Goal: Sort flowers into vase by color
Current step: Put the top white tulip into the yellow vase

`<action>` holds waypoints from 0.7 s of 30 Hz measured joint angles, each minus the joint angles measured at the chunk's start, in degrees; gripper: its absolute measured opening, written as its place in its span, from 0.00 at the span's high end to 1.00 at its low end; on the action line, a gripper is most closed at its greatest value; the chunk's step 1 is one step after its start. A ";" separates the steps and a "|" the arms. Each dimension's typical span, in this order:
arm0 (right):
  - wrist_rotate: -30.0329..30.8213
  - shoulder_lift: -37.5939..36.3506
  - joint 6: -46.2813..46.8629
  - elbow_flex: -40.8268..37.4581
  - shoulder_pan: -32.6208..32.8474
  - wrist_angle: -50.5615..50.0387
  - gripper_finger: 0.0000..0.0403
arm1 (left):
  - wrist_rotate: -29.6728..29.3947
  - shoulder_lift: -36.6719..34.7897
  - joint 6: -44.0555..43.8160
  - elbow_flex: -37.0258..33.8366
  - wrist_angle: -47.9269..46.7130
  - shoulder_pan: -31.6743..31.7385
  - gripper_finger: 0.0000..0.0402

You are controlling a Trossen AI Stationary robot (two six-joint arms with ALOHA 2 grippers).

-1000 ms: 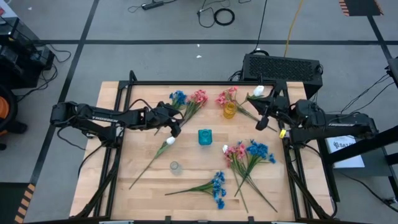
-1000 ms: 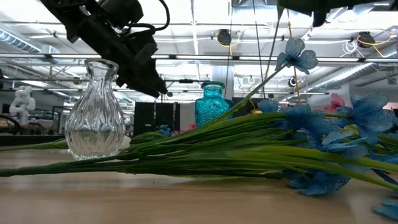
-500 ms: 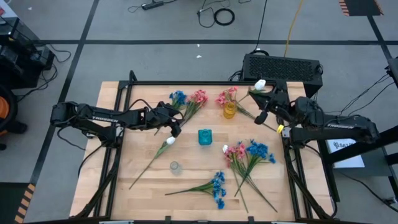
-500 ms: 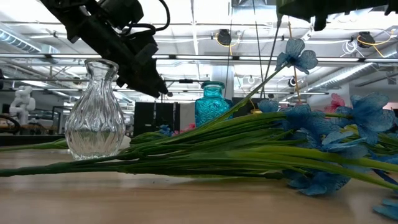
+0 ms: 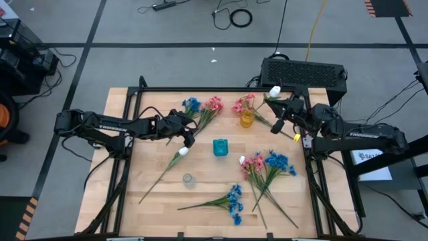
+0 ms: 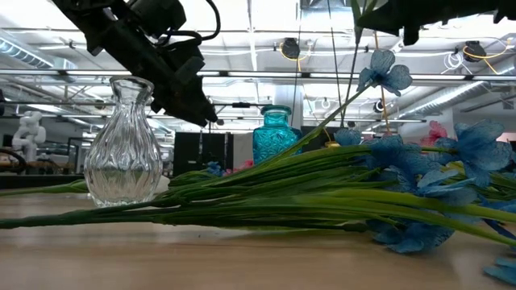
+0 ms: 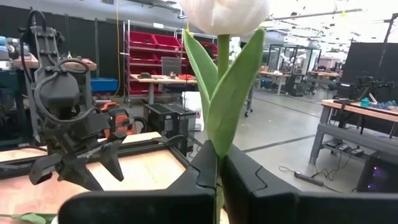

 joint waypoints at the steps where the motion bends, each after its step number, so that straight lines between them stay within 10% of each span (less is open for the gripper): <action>1: -0.04 0.19 -0.04 0.00 -0.13 0.21 1.00 | -0.01 0.00 -0.01 0.00 0.00 0.00 0.42; 21: -0.04 3.75 2.24 0.00 -3.06 2.13 1.00 | -0.02 0.00 0.01 0.02 0.02 0.01 0.42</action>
